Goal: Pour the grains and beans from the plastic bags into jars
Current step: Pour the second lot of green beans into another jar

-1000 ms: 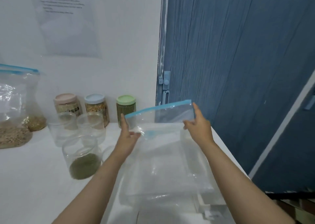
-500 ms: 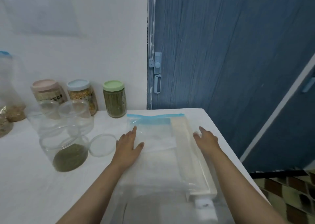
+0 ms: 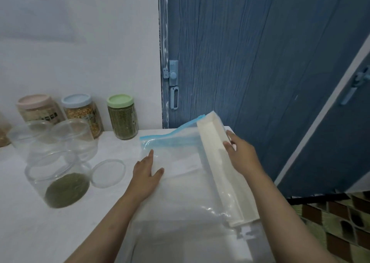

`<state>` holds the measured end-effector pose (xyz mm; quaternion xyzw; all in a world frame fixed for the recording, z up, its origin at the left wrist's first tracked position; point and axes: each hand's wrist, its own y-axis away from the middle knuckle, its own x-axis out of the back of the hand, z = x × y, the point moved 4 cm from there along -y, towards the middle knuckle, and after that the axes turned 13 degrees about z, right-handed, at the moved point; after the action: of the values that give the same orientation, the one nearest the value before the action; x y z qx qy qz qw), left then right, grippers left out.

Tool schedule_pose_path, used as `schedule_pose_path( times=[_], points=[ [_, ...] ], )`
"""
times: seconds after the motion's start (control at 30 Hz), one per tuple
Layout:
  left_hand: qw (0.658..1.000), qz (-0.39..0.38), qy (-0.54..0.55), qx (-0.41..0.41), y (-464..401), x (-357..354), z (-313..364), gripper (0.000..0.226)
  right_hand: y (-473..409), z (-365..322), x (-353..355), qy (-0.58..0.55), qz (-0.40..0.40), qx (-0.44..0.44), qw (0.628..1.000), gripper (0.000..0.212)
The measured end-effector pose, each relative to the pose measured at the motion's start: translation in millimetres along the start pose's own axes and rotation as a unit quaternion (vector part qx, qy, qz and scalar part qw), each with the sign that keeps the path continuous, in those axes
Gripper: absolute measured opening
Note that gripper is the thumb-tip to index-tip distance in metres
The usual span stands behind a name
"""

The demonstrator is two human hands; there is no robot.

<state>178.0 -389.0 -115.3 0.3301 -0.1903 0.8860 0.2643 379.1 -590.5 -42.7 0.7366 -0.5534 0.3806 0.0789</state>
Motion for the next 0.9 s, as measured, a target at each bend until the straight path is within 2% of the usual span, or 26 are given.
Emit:
schedule_pose_path(
  times=[0.13, 0.27, 0.43, 0.5, 0.6, 0.73, 0.8, 0.9],
  points=[
    [1.0, 0.001, -0.01, -0.007, -2.8, -1.7, 10.9, 0.07, -5.8, -21.5, 31.6, 0.055, 0.079, 0.087, 0.991, 0.048],
    [0.998, -0.029, -0.056, -0.004, -15.8, -12.4, 11.7, 0.071, -10.5, -40.0, 49.7, 0.094, 0.156, 0.154, 0.971, 0.047],
    [0.984, -0.079, -0.158, 0.032, -24.4, -28.9, 2.5, 0.076, -16.2, -58.9, 58.2, 0.074, 0.164, 0.219, 0.959, 0.046],
    [0.978, -0.089, -0.186, 0.042, -19.8, -30.2, 4.9, 0.072, -16.5, -66.2, 58.1, 0.061, 0.163, 0.235, 0.956, 0.046],
    [0.973, -0.093, -0.208, 0.04, -16.3, -23.0, 12.1, 0.07, -16.4, -70.5, 46.9, -0.027, 0.129, 0.207, 0.969, 0.047],
    [0.964, -0.141, -0.221, 0.04, -12.6, -5.1, 25.6, 0.068, -8.8, -63.6, 14.4, -0.11, 0.013, 0.083, 0.99, 0.047],
    [0.957, -0.159, -0.239, 0.05, -4.7, -3.2, 30.6, 0.065, 5.0, -55.9, -8.9, -0.082, -0.042, 0.037, 0.995, 0.044],
    [0.949, -0.144, -0.267, 0.084, 15.7, -12.9, 28.0, 0.063, 31.7, -46.6, -46.3, -0.026, -0.106, 0.007, 0.994, 0.043]
  ],
)
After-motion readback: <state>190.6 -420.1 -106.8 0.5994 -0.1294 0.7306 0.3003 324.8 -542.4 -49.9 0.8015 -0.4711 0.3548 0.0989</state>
